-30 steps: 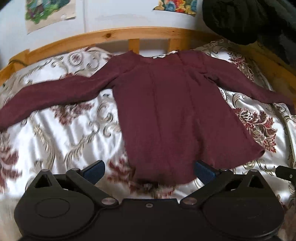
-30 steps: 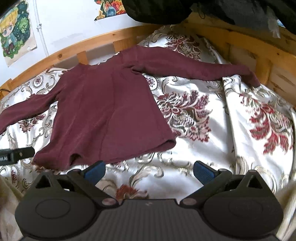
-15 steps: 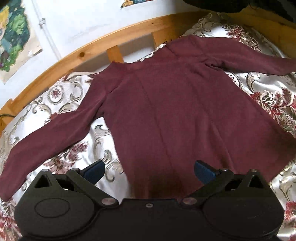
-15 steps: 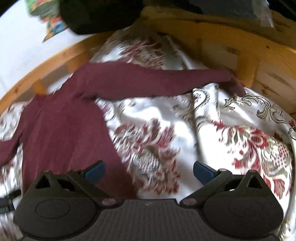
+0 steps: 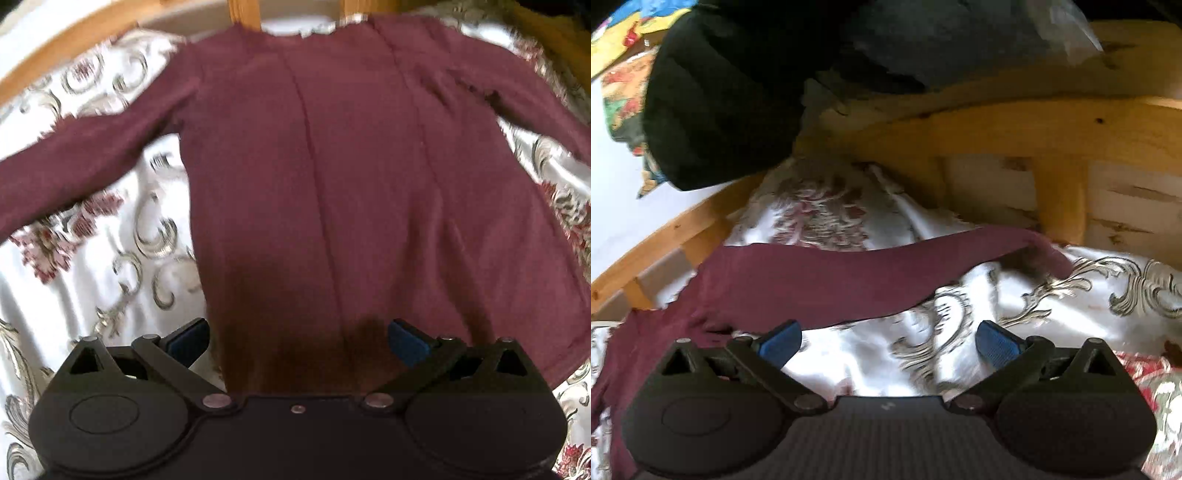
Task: Fold small clothes
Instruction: 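Reach the right gripper to the sleeve cuff and close on it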
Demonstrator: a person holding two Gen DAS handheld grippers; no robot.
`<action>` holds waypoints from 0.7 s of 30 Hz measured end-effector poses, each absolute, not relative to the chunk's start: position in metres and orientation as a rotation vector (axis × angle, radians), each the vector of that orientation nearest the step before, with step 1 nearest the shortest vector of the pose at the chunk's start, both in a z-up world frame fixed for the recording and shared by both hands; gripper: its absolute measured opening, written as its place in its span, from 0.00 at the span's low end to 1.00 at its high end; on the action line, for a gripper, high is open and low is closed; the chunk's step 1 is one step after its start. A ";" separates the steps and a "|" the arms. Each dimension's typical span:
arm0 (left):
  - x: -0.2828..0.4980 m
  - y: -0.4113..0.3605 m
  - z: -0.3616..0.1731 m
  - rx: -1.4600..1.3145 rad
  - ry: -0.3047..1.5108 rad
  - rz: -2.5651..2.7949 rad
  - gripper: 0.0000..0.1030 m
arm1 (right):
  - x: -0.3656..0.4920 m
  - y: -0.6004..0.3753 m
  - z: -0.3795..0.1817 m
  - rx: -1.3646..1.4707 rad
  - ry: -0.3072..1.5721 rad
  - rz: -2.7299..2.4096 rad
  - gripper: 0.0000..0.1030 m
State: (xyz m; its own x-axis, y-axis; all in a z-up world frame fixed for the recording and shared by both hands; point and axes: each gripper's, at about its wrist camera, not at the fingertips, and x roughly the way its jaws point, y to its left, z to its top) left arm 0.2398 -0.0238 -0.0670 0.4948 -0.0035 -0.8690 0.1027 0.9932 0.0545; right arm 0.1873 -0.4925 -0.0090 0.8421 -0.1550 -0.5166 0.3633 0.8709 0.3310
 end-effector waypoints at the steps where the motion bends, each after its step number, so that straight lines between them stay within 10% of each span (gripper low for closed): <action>1: 0.240 -0.025 -0.070 0.114 1.060 -0.063 0.99 | 0.190 -0.498 -0.010 0.442 0.509 -0.297 1.00; 21: 0.234 -0.028 -0.075 0.107 1.085 -0.064 0.99 | 0.194 -0.596 -0.060 0.963 0.270 -0.570 0.93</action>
State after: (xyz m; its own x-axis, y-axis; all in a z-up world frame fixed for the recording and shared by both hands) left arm 0.2342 -0.0282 -0.0751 0.4658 0.0007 -0.8849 0.1045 0.9930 0.0557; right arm 0.1937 -0.5957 -0.0601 0.8222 -0.3357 -0.4596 0.5683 0.4401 0.6952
